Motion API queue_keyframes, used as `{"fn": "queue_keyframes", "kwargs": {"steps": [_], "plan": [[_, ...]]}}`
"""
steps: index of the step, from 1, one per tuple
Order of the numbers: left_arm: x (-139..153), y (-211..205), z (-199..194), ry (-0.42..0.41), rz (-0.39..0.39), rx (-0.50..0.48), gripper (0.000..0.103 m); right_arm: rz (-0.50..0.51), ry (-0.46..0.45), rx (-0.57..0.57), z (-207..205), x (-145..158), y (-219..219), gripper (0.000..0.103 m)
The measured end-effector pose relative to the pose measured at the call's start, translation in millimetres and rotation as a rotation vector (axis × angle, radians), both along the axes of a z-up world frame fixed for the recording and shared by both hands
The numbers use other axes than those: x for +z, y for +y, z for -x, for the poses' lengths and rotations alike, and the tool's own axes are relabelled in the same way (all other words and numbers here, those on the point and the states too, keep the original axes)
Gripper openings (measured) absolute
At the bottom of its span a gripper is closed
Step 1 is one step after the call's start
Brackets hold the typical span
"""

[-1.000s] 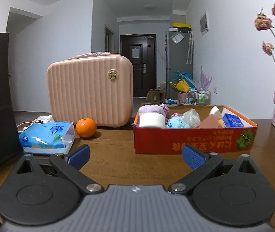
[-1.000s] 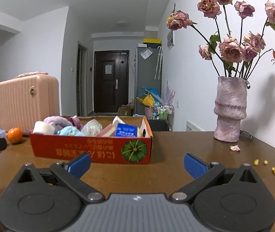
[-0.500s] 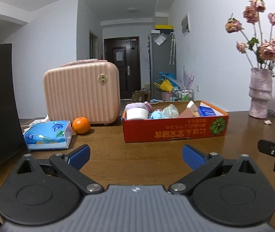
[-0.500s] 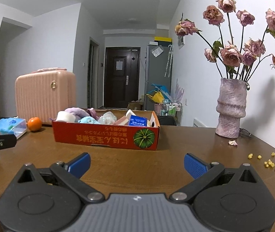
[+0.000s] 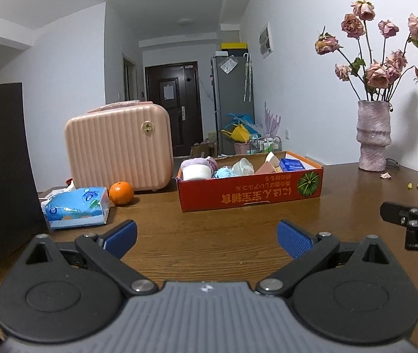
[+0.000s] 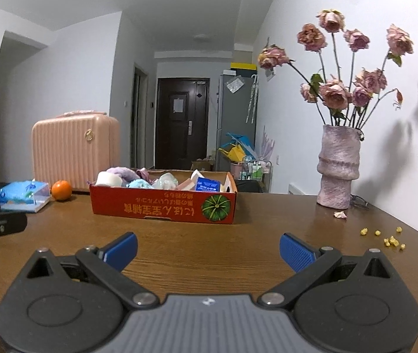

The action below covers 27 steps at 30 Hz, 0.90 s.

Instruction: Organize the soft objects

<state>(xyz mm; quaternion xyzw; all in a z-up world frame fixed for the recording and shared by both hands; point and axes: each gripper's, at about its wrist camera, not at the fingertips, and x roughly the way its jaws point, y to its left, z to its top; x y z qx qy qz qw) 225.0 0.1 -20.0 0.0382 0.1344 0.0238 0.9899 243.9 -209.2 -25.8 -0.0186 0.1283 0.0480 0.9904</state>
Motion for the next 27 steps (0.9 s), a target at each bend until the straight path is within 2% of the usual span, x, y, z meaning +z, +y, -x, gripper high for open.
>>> {"fn": "queue_keyframes", "kwargs": {"steps": [7,12,27], "plan": [[4,1,10,-0.011,0.007,-0.007,0.103,-0.038,0.015,-0.004,5,2,-6,0.103],[8,2,18,-0.049,0.008,-0.004,0.103,-0.048,0.004,-0.001,9,4,-8,0.103],[7,0,17,-0.048,0.004,-0.003,0.103,-0.046,-0.011,0.011,13,5,-5,0.103]]}}
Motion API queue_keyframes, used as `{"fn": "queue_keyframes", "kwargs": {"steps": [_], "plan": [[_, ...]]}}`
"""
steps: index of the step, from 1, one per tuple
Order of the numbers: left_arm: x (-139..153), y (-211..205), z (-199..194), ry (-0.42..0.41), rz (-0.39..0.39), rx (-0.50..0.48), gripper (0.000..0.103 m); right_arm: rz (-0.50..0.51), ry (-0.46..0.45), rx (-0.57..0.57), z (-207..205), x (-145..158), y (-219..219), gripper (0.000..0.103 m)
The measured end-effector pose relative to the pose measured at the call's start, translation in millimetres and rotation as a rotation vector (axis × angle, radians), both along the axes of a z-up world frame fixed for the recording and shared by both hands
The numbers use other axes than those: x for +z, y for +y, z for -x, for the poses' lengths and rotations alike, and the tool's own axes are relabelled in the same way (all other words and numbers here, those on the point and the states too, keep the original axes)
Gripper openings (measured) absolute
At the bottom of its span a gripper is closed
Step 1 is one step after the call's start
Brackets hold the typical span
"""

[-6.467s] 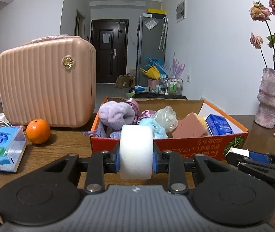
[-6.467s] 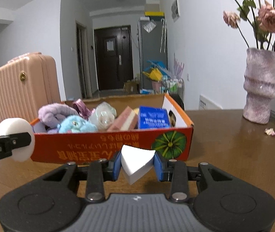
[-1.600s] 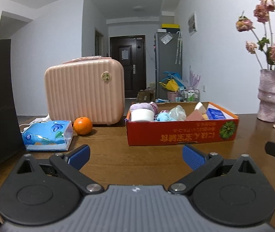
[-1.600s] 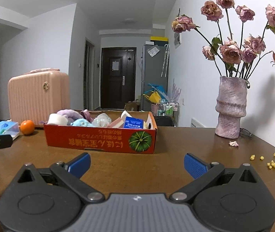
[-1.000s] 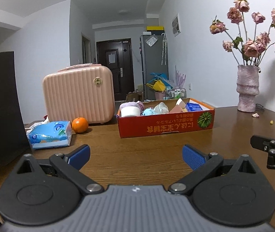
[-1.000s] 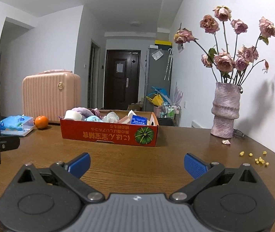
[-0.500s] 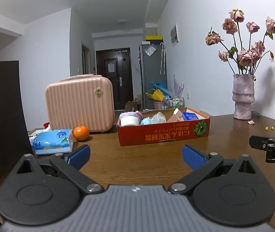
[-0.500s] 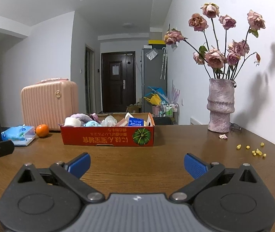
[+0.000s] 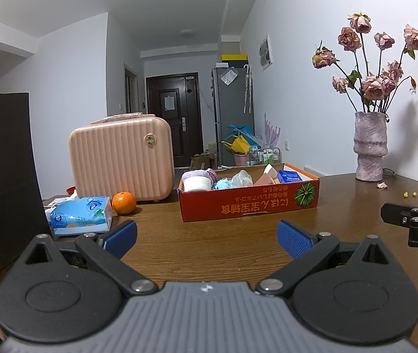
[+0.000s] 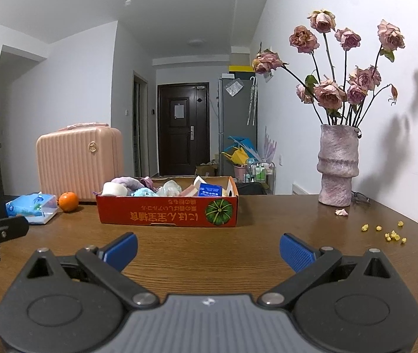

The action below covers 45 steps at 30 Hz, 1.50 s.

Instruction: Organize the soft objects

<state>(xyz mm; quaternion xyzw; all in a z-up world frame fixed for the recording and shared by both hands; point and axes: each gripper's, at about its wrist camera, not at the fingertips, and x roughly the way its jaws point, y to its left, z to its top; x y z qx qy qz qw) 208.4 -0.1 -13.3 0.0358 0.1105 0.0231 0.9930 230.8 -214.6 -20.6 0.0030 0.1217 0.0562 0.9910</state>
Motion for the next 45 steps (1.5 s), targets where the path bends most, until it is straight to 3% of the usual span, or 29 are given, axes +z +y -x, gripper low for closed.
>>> {"fn": "queue_keyframes", "kwargs": {"steps": [45], "plan": [[-3.5,0.3,-0.6,0.002,0.014,-0.041,0.103,0.003,-0.003,-0.001,-0.2,0.7,-0.4,0.103]]}}
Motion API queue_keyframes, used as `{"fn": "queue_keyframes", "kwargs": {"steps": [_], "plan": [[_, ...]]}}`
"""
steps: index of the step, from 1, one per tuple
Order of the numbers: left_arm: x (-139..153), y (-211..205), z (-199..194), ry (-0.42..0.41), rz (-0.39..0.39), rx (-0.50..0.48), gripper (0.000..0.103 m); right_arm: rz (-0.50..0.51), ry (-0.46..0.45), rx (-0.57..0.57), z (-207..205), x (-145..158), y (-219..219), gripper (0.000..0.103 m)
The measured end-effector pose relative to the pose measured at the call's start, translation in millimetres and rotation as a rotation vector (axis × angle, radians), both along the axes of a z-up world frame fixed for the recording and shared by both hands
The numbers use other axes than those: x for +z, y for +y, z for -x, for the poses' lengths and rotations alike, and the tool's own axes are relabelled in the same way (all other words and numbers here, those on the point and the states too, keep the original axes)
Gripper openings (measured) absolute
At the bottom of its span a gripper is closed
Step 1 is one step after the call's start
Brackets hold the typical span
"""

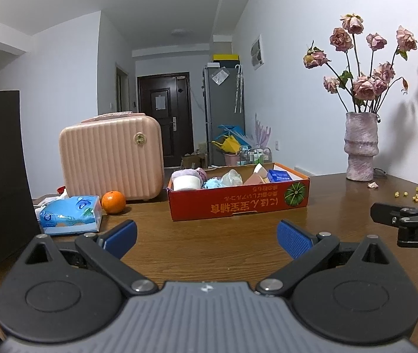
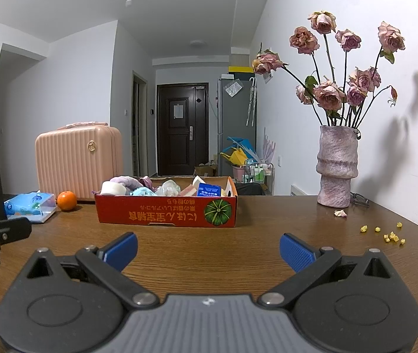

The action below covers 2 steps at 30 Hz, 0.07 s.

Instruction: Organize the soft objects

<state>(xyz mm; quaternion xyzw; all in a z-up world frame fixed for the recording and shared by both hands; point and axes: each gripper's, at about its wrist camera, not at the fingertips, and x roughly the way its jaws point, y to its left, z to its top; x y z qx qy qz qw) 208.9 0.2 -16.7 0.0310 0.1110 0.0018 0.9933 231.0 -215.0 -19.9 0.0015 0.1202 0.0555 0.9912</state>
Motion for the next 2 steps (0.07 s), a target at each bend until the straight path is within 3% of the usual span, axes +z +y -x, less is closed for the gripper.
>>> {"fn": "queue_keyframes", "kwargs": {"steps": [2], "plan": [[0.3,-0.2,0.7,-0.003,0.000,-0.002,0.103,0.001,0.001,-0.001,-0.2,0.0,-0.1,0.103]]}}
